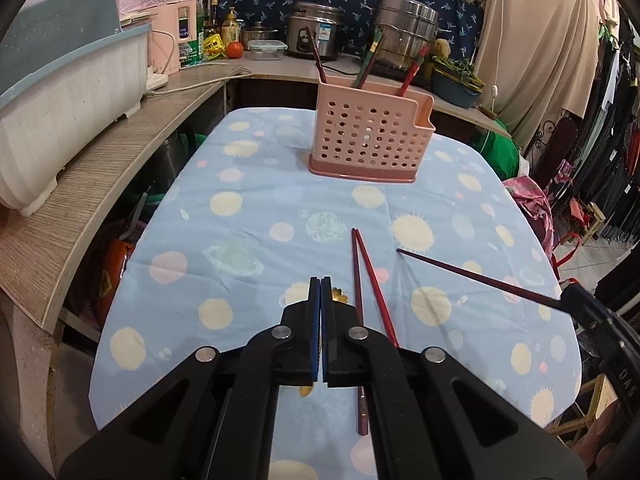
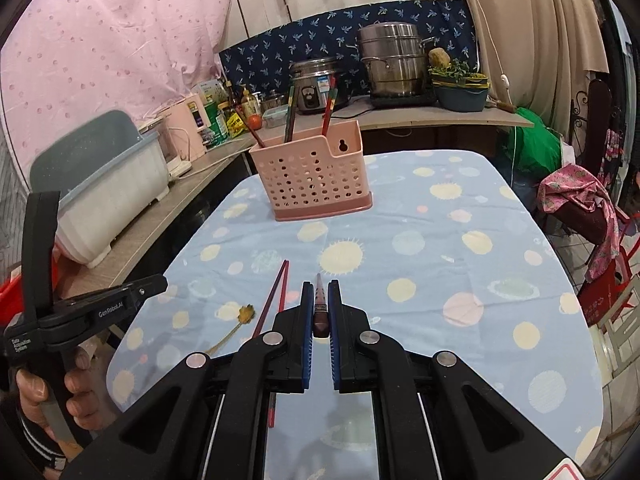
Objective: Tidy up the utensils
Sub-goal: 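Lift the gold spoon with the left tool and carry it toward the holder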
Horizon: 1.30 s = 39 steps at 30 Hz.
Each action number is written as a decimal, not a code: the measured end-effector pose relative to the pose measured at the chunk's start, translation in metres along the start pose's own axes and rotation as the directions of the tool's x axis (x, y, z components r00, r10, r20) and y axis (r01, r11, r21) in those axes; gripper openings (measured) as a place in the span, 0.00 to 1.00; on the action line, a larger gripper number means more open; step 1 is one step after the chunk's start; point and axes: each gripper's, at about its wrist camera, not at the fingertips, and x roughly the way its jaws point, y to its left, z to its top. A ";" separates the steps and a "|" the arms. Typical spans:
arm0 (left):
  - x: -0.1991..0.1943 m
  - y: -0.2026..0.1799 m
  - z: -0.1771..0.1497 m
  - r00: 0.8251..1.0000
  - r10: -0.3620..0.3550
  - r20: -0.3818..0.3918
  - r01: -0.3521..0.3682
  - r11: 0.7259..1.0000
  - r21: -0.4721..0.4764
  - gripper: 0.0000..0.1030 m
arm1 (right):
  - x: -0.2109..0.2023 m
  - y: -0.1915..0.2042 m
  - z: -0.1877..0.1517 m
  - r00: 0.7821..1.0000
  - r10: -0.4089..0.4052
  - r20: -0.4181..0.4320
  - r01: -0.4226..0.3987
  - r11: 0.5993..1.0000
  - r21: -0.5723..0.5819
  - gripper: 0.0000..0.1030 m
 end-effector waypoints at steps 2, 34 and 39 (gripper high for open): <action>0.002 0.003 -0.003 1.000 -0.001 -0.010 0.001 1.000 0.002 0.01 | -0.002 -0.002 0.002 1.000 0.000 0.007 0.000 1.000 0.007 0.06; 0.038 0.019 -0.080 0.992 -0.016 -0.122 0.017 1.000 0.004 0.01 | 0.010 -0.002 -0.030 0.998 0.005 -0.070 -0.003 0.999 0.032 0.06; 0.011 0.017 -0.054 0.998 -0.024 -0.058 0.024 1.000 -0.001 0.01 | 0.003 -0.002 -0.023 0.999 0.010 -0.045 -0.009 1.000 0.029 0.06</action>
